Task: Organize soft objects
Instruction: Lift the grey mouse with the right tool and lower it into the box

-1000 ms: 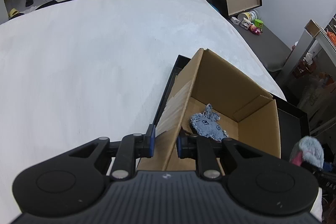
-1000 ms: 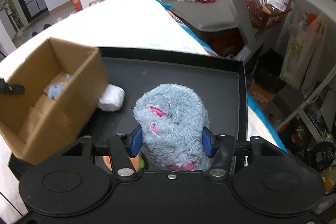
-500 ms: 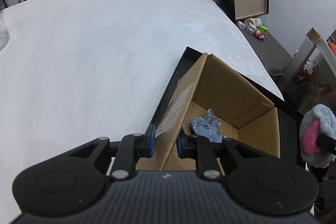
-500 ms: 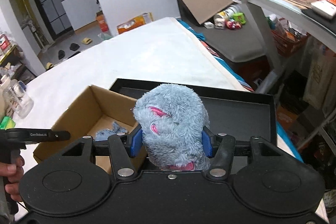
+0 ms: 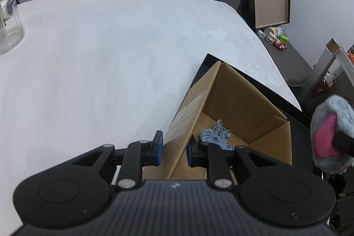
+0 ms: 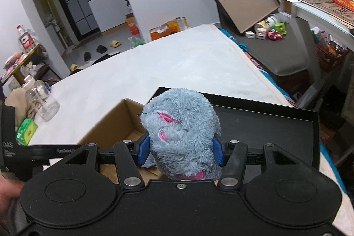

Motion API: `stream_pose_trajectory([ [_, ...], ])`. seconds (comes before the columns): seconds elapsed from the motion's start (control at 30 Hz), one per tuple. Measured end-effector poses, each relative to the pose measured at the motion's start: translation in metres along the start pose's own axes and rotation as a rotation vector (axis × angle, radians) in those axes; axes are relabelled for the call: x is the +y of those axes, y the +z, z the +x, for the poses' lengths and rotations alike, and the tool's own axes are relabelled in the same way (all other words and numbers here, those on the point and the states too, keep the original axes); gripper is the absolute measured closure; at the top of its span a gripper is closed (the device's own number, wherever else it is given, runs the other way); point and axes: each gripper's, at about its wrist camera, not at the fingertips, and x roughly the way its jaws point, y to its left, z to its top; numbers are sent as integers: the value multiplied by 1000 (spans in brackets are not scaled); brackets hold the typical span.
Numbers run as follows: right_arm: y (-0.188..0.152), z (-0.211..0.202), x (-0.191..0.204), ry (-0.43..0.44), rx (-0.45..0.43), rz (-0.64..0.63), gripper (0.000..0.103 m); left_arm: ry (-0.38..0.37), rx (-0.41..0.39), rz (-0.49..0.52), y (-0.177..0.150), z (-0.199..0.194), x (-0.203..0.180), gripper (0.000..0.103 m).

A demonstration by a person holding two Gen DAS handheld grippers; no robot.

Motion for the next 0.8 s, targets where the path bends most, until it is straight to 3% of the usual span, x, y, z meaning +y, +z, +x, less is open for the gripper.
stream_pose_trajectory([
  [0.33,0,10,20,64,22,-16,49,-1,16,-20,-11,4,2,83],
  [0.8,-14,46,45,183,180,1,49,-79,69,-55,-9,22,7,83],
])
